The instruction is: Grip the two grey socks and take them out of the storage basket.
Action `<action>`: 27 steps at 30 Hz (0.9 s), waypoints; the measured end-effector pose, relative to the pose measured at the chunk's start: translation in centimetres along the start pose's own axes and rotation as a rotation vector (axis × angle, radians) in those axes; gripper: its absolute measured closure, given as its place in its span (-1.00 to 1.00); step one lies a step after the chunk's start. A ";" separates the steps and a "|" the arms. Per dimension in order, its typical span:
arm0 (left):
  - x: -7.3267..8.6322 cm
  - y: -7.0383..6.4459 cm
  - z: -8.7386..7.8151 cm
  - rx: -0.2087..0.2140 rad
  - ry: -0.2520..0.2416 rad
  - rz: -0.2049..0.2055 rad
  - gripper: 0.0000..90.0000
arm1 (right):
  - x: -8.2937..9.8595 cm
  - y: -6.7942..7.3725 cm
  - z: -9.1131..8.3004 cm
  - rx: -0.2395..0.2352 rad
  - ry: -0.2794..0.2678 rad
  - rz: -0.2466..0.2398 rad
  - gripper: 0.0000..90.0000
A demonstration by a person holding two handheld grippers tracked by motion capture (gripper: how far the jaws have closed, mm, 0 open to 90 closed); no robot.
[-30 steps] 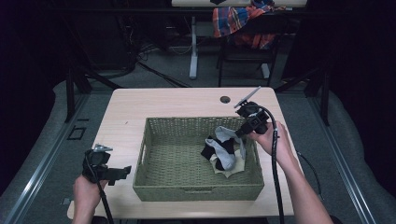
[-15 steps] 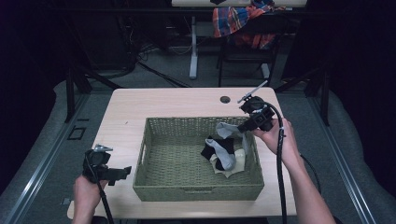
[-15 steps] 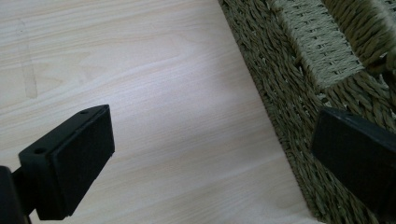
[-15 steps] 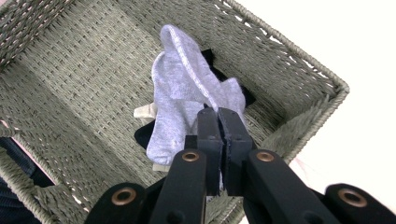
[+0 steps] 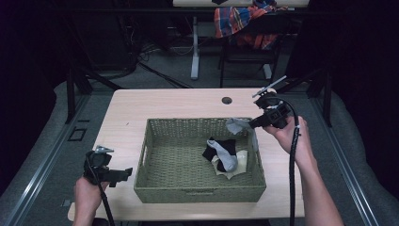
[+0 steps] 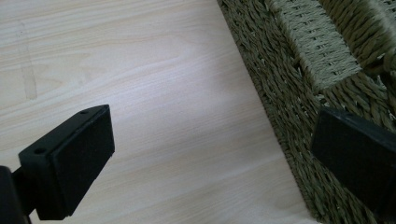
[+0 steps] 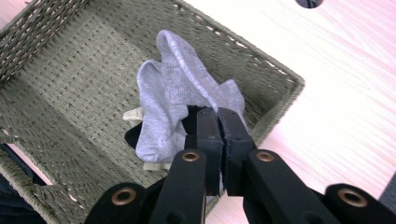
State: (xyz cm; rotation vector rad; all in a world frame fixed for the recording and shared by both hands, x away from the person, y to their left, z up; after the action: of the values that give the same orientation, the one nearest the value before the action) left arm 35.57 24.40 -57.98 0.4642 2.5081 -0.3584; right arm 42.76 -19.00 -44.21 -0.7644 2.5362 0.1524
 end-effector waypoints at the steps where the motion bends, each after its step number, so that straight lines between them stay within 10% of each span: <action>1: 0.0 0.0 0.0 0.001 0.002 0.000 -1.00 | 0.2 -0.6 -0.2 0.004 -0.003 0.005 0.97; 27: 0.0 0.0 0.0 -0.002 -0.001 0.001 -1.00 | 2.2 -5.5 -1.3 0.050 -0.006 0.128 0.97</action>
State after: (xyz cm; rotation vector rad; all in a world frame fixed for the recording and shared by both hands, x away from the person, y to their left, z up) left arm 35.56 24.41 -57.95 0.4640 2.5066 -0.3554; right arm 43.65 -25.02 -43.90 -0.5824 2.5732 0.1328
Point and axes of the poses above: each handheld gripper's, and its own axes: z roughly forward along the jaws, x roughly out of its underside, y roughly to its left, the point moved 10 cm from there along z, roughly forward along the jaws, and after that the axes turned 6 degrees about x, right-handed, at the moved point
